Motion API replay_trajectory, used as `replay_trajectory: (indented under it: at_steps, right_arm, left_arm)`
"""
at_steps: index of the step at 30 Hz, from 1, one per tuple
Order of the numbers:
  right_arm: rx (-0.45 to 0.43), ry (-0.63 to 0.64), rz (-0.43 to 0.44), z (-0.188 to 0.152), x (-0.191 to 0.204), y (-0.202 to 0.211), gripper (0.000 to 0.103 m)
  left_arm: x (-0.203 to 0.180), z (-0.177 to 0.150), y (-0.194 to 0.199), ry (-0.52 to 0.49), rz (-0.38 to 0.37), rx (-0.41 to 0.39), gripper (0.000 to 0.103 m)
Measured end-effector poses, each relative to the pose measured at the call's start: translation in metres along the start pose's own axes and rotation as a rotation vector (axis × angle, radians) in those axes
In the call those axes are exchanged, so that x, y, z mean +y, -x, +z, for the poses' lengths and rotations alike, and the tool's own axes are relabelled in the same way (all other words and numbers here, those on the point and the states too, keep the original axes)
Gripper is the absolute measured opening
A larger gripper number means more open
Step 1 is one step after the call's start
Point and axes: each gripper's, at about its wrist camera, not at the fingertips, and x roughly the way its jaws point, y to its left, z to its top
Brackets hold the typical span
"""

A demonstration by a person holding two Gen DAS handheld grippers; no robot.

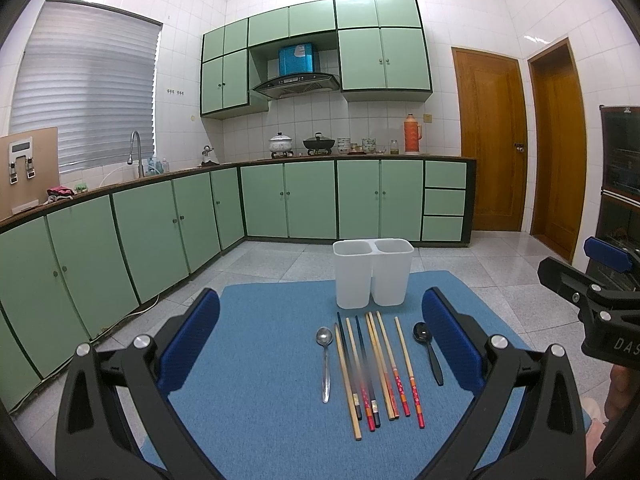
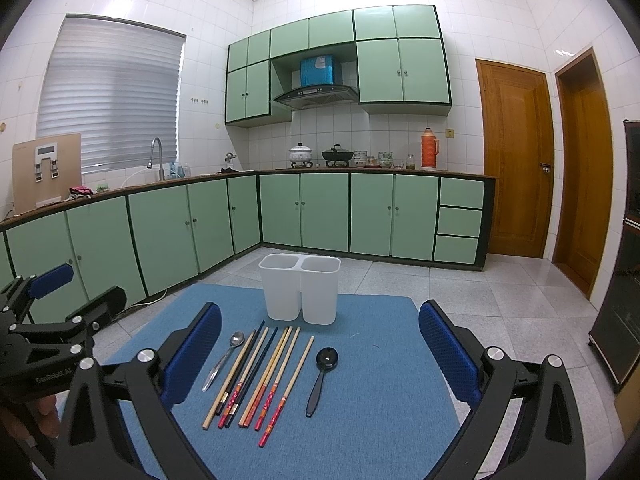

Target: Organize utensils

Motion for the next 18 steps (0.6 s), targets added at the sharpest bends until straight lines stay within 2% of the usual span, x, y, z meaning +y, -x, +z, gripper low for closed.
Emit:
replay_trajectory:
  at_steps: [18]
  right_arm:
    - [0.000,0.000,0.000,0.0000,0.0001,0.0003,0.097]
  left_arm:
    - [0.0005,0.0001,0.0017,0.000,0.000,0.000,0.098]
